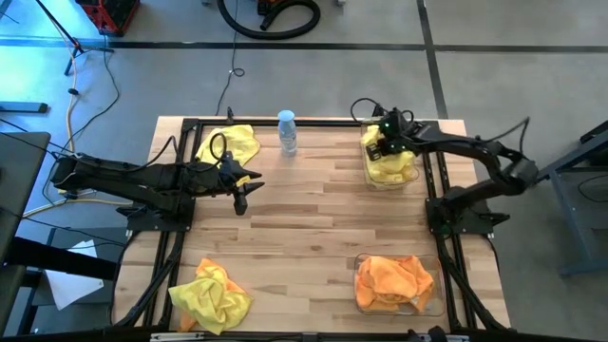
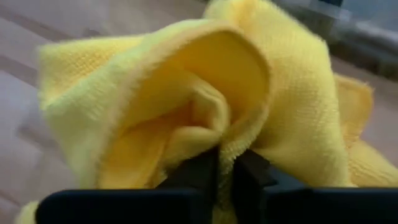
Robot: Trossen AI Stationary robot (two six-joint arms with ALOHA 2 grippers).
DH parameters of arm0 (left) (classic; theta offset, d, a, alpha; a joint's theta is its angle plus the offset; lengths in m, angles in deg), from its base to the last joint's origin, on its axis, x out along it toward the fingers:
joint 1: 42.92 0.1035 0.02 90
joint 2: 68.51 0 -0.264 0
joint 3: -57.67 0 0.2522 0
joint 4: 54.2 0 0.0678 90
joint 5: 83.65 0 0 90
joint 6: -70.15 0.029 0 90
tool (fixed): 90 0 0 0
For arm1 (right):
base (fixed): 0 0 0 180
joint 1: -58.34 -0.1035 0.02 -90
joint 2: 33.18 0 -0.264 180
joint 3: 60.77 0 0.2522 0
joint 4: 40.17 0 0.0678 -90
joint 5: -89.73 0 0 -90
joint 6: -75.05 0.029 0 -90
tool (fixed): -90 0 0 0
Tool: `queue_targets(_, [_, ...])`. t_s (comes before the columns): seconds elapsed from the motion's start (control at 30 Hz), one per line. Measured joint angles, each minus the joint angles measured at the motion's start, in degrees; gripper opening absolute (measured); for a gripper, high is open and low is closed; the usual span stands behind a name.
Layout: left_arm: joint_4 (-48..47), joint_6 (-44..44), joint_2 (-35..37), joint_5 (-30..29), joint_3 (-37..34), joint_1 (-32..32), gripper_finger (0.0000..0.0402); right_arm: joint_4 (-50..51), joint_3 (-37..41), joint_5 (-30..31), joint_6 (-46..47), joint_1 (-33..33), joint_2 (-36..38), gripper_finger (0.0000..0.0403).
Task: Sort microfiber towel by color & place in baskets
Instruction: Put the yellow microfiber cloth into the top transparent bin
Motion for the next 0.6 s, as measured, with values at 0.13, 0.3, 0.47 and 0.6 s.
queue_targets(0.13, [-0.90, -1.06, 0.00, 0.00, -0.01, 0.00, 0.0115, 1.56, -0.09, 0.03, 0.00, 0.00, 5.45, 0.0073])
queue_targets(0.3, [-0.96, -1.11, 0.00, 0.00, -0.01, 0.00, 0.0115, 5.89, -0.11, 2.40, 0.24, -0.01, 12.64, 0.0123])
queue_targets(0.47, [-0.92, -1.09, 0.00, 0.00, -0.01, 0.00, 0.0115, 8.75, -0.11, 2.33, 2.17, -0.31, 18.69, 0.0153])
queue_targets(0.6, [-0.89, -1.11, 0.00, -0.11, -0.01, 0.00, 0.0115, 7.13, -0.17, 3.38, 3.30, -2.54, 21.21, 0.0155])
